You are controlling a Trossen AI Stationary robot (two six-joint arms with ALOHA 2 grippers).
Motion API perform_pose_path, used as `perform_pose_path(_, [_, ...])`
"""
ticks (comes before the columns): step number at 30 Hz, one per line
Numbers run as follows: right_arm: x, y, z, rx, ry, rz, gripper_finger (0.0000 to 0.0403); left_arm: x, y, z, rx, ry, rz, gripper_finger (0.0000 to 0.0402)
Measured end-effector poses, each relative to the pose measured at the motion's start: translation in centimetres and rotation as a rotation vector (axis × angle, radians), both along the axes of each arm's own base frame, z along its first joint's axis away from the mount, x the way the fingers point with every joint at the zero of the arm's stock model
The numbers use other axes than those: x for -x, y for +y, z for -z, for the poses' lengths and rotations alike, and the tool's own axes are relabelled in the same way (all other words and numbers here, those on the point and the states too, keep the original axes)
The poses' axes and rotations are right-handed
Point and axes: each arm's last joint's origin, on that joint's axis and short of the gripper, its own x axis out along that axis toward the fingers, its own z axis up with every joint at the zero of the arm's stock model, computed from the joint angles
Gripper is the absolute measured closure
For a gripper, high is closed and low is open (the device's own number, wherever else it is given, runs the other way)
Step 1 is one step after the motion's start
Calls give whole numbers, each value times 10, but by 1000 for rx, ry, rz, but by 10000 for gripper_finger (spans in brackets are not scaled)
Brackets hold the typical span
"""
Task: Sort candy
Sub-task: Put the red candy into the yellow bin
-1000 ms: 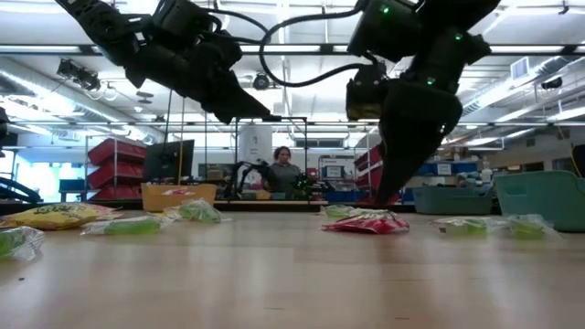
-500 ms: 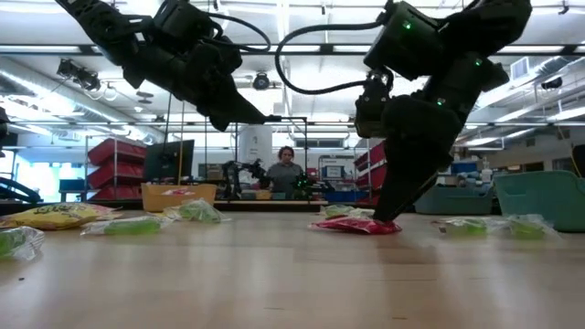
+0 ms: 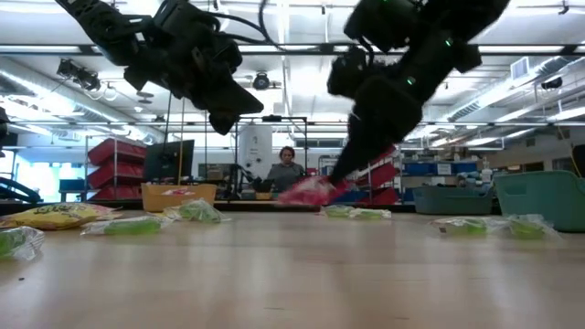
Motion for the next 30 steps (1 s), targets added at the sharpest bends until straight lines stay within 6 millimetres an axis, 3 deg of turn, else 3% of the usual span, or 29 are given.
perform_pose_path(5, [-11,2,-19,231,-1,-74,402,-1,-6,1,-6,8,50,367])
perform_pose_path(10, [-17,6,-34,382,8,-141,402,-1,-14,4,6,36,69,308])
perform_pose_path(19, [-18,22,-41,480,-3,-197,403,0,-8,6,62,83,-45,210])
perform_pose_path(30, [-21,34,-47,542,-69,-227,403,-4,-16,5,30,57,1,183])
